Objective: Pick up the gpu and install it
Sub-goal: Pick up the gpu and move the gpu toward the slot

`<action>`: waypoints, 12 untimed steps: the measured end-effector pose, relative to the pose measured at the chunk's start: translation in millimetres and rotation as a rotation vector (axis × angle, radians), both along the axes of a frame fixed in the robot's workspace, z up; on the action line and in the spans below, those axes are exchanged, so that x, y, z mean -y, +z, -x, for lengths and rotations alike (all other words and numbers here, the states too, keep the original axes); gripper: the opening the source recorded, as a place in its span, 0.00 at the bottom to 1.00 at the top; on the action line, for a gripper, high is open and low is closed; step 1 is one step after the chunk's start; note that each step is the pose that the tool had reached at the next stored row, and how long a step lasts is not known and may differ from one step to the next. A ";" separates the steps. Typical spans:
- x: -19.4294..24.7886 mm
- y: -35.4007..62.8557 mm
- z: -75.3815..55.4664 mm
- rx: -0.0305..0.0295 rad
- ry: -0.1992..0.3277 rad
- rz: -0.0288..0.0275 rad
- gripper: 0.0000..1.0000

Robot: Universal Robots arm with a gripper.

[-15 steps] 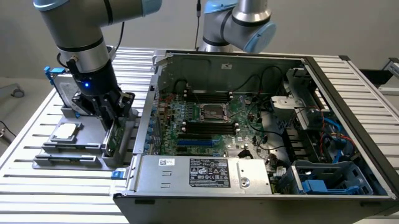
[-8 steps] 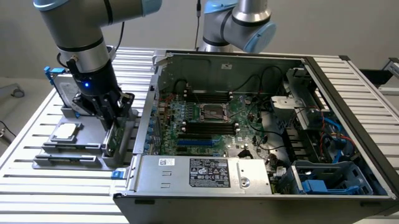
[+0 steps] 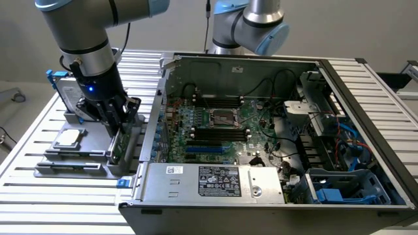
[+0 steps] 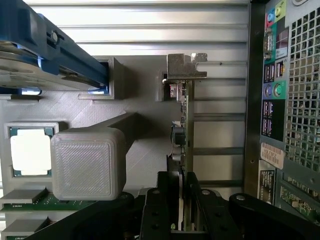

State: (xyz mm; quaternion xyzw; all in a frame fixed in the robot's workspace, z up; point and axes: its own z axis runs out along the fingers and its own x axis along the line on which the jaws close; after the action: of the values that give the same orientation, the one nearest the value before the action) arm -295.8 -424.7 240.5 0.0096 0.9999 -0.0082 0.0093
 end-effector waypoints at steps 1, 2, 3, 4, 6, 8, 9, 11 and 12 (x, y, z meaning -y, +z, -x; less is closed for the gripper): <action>0.0 0.0 0.0 0.0000 0.000 -0.0001 0.26; 0.0 0.0 0.0 0.0000 0.000 0.0000 0.26; 0.0 0.0 0.0 0.0000 0.000 -0.0001 0.26; 0.0 0.0 0.0 0.0000 0.000 -0.0001 0.26; 0.0 0.0 0.0 0.0001 0.000 -0.0001 0.26; 0.0 0.2 0.0 0.0004 0.000 -0.0005 0.26; 0.0 0.7 0.1 0.0003 0.000 -0.0006 0.26; 0.0 3.2 0.2 0.0001 0.000 -0.0010 0.26; 0.0 5.2 0.2 0.0001 0.000 -0.0013 0.26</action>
State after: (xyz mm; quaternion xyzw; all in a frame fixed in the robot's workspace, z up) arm -296.0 -424.6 245.7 0.0096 0.9999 -0.0076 0.0094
